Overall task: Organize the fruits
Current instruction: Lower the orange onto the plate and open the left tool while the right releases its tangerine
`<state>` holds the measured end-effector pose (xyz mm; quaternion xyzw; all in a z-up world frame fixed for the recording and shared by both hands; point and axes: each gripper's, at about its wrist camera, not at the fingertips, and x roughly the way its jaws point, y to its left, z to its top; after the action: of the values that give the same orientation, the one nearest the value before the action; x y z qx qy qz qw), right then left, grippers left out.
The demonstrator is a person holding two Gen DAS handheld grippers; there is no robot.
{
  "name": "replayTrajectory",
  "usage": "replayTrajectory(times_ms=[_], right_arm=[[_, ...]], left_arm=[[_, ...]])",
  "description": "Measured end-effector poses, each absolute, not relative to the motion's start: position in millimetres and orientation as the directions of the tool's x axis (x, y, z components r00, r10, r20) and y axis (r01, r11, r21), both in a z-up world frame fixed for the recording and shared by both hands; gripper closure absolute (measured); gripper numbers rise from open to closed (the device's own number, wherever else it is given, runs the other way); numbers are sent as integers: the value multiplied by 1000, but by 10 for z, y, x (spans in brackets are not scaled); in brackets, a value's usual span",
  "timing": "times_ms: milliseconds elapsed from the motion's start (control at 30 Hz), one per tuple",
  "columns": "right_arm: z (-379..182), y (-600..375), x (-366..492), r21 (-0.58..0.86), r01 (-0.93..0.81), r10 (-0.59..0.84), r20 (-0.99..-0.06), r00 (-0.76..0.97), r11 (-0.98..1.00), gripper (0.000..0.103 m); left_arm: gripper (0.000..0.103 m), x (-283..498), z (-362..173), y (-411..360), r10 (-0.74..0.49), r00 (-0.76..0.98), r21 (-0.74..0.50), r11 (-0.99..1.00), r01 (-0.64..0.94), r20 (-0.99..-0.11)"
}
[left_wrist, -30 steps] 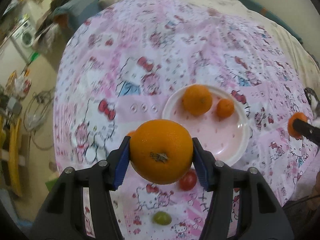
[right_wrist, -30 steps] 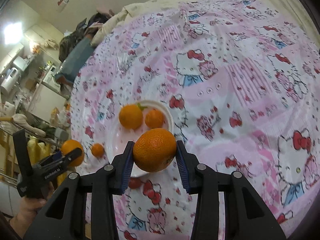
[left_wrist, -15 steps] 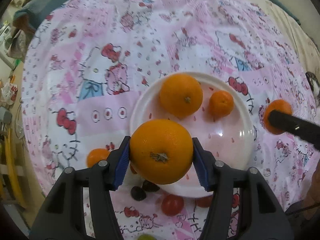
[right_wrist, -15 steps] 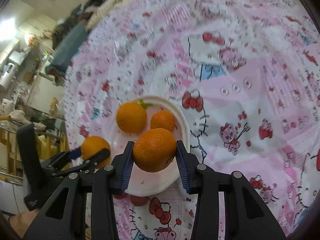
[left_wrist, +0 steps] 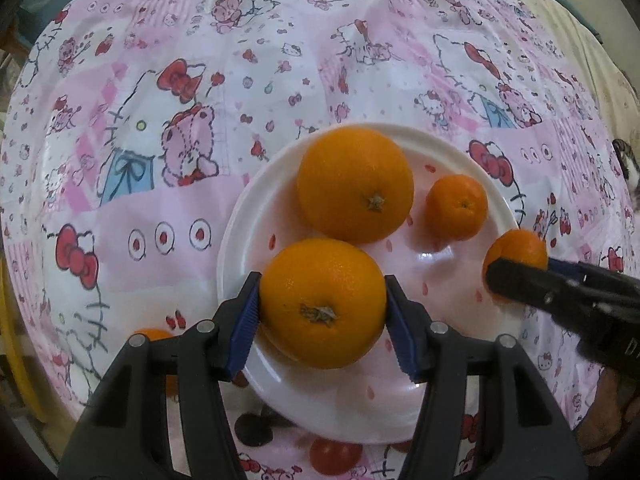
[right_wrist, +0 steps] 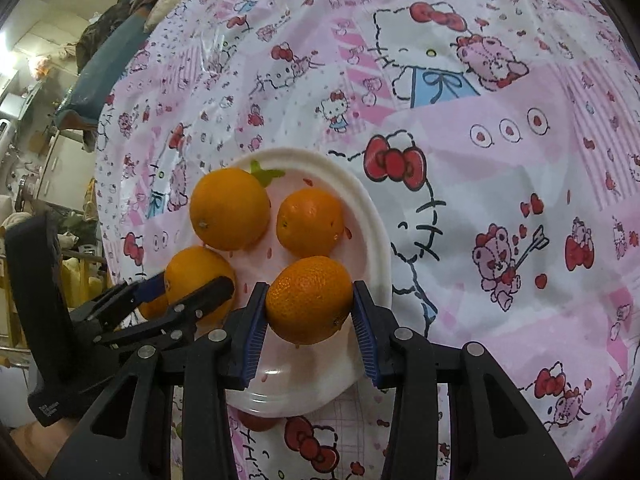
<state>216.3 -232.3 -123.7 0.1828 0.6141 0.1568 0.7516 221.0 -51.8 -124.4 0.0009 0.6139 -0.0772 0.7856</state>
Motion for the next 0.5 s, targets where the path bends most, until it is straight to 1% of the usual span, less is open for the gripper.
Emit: replayTrajectory(times_ms=[333, 500], right_arm=[[-1300, -2330, 2181, 475, -14, 469, -862, 194, 880, 60], [-1300, -2331, 2193, 479, -10, 471, -860, 194, 878, 59]], left_arm=[[47, 2243, -1263, -492, -133, 226, -110, 988, 111, -965], [45, 2242, -1266, -495, -122, 234, -96, 988, 121, -964]])
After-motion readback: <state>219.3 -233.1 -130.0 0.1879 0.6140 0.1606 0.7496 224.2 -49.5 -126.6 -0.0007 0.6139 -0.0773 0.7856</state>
